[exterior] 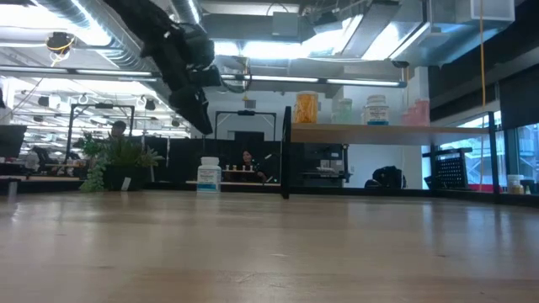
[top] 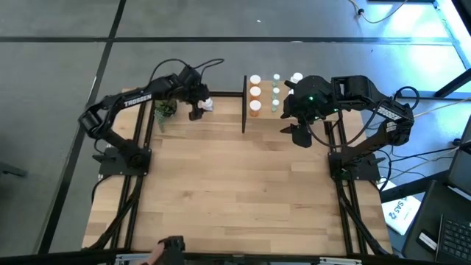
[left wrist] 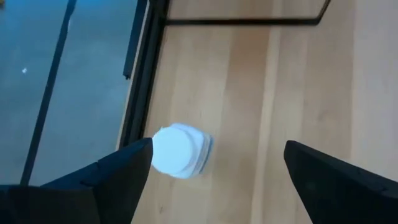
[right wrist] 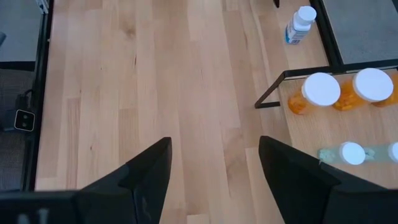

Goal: Pick and place medicine bottles onto shelf by color

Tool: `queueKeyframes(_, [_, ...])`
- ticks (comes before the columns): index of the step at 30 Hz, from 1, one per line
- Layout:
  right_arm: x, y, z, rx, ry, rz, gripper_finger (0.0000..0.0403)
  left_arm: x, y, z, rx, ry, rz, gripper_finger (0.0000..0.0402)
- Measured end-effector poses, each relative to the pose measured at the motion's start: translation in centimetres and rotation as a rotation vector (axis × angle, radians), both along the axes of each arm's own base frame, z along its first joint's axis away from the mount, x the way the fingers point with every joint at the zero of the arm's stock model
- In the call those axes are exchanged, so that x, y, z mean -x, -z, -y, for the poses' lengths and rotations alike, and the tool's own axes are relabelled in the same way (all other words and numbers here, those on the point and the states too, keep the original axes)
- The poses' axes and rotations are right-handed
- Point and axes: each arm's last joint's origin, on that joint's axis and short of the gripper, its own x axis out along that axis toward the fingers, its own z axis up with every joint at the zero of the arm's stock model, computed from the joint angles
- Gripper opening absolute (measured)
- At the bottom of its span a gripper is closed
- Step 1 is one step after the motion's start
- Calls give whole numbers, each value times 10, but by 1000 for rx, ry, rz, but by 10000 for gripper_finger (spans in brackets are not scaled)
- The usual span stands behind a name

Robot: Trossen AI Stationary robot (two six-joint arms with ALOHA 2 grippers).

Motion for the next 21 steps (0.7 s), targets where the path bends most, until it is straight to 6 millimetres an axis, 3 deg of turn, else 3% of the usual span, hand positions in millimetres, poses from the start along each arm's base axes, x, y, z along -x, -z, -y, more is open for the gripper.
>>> queueKeyframes(13, [0,0,0,-1,1,2,243,8,32,-44,18,-97,-4,358])
queueKeyframes(21, [0,0,0,-1,0,2,243,7,50,-55,38,-112,-25,358])
